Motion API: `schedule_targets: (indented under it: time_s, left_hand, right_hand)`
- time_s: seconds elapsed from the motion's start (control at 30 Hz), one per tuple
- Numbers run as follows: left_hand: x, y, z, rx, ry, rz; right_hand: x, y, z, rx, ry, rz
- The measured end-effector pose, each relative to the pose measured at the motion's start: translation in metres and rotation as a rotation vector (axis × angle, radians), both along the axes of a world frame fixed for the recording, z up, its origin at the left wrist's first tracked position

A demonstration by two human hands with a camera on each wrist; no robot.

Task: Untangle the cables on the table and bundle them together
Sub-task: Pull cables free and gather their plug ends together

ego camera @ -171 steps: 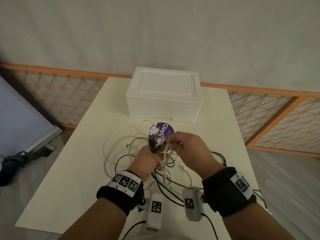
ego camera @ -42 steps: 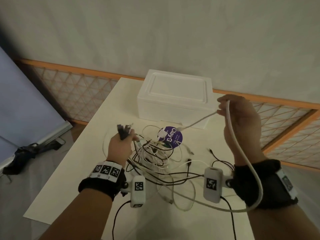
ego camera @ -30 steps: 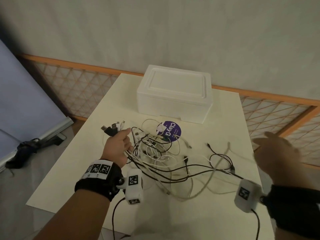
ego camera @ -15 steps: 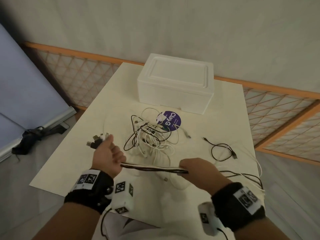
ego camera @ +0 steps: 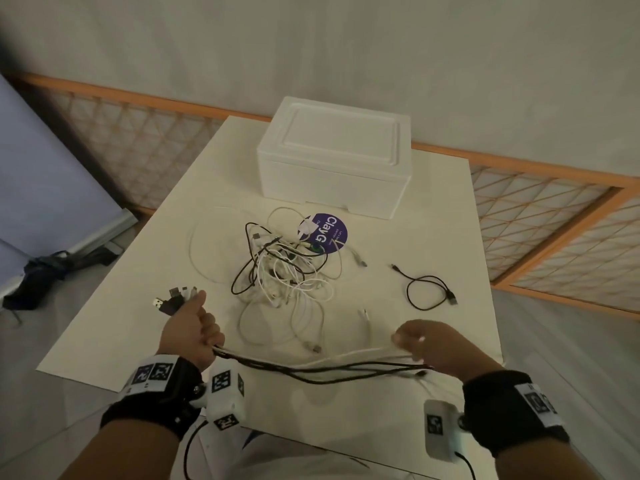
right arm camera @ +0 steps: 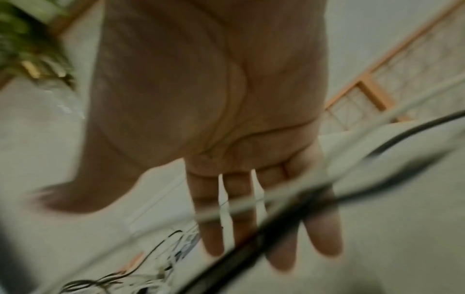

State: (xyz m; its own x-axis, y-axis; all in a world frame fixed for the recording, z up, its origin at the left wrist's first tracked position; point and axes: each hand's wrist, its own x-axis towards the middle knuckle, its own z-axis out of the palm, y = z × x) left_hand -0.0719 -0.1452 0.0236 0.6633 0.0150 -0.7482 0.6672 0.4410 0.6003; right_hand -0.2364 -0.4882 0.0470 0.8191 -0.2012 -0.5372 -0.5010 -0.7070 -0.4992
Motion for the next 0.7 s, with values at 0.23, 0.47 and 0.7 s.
schedule_targets:
  time_s: [0.23, 0.47, 0.7]
  left_hand:
    - [-0.007, -0.01, 0.003, -0.043, 0.029, -0.06]
    - [-0.002, -0.017, 0.012, -0.126, 0.041, -0.136]
    - [0.004, -0.038, 0.02, -0.154, 0.055, -0.285]
  right_hand:
    - [0.03, -0.034, -0.061, -0.578, -0.058, -0.12]
    - [0.044, -0.02, -0.051, -0.514, -0.141, -0.131]
    - [0.087, 0.095, 0.022, 0.185, -0.648, -0.203]
